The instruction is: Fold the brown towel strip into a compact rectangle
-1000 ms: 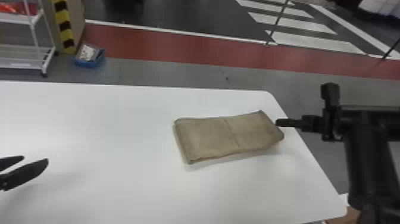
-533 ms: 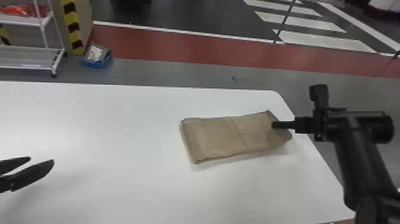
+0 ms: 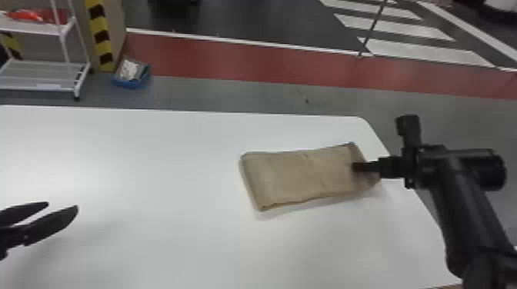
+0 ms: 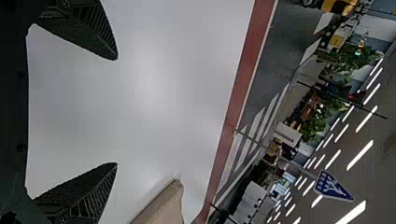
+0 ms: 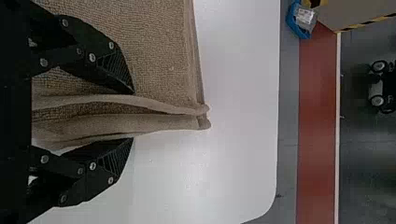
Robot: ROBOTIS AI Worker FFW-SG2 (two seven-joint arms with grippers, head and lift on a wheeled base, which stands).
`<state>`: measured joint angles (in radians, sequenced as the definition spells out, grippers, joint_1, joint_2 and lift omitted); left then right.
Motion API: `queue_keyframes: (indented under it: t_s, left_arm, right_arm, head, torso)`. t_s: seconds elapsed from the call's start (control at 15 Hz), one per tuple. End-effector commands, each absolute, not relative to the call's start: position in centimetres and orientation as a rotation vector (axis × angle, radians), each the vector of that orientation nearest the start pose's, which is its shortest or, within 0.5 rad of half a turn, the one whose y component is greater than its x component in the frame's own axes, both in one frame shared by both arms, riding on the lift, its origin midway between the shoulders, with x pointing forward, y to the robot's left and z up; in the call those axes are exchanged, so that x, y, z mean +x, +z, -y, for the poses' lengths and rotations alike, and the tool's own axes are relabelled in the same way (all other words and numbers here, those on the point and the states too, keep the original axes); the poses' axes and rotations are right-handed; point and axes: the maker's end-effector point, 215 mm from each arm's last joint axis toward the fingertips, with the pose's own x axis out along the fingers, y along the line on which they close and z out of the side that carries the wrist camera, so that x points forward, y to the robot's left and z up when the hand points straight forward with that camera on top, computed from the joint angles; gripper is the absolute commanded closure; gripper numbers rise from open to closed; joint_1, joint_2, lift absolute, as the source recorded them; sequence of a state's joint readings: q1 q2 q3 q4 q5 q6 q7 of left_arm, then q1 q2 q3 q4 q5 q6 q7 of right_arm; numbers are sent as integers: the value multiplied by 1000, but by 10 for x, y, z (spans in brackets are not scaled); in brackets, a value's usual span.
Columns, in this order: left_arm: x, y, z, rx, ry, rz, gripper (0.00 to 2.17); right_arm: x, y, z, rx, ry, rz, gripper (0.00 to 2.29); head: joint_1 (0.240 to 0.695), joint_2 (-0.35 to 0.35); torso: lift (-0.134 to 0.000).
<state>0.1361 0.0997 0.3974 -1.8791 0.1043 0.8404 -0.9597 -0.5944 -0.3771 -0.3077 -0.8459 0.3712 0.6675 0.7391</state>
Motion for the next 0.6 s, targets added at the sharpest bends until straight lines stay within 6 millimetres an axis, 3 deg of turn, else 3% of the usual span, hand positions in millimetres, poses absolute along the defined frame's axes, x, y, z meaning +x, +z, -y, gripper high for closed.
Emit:
queue_keyframes:
  t_s: [0.0,0.07,0.2,0.27,0.4,0.53]
  left_arm:
    - [456,-416,-270,-355,-563,-524,73]
    - [456,-415,-271,-355,-560,-523,73]
    - [455,-416,-273,-357,-557,-523,73]
    - [455,-416,-273,-357,-557,-523,73]
    - [455,-416,-273,-357,-557,-523,73]
    - [455,-416,-274,-356,-554,-524,73]
  right_arm:
    - [597,-469,501,20,103,-837,822]
    - [598,-469,499,28,106,-834,842]
    - [597,-467,503,49,100,-823,1339]
    - [596,-467,505,60,96,-816,1420]
    - [594,-462,505,102,104,-782,1420]
    - [590,-435,506,197,116,-714,1420]
  head:
    - [695,-243]
    - [695,-242]
    - [695,-236]
    - [695,-235]
    - [695,-237]
    - [695,-237]
  torso:
    - [-120]
    - [-120]
    - [-120]
    - [-120]
    - [-120]
    - [-120]
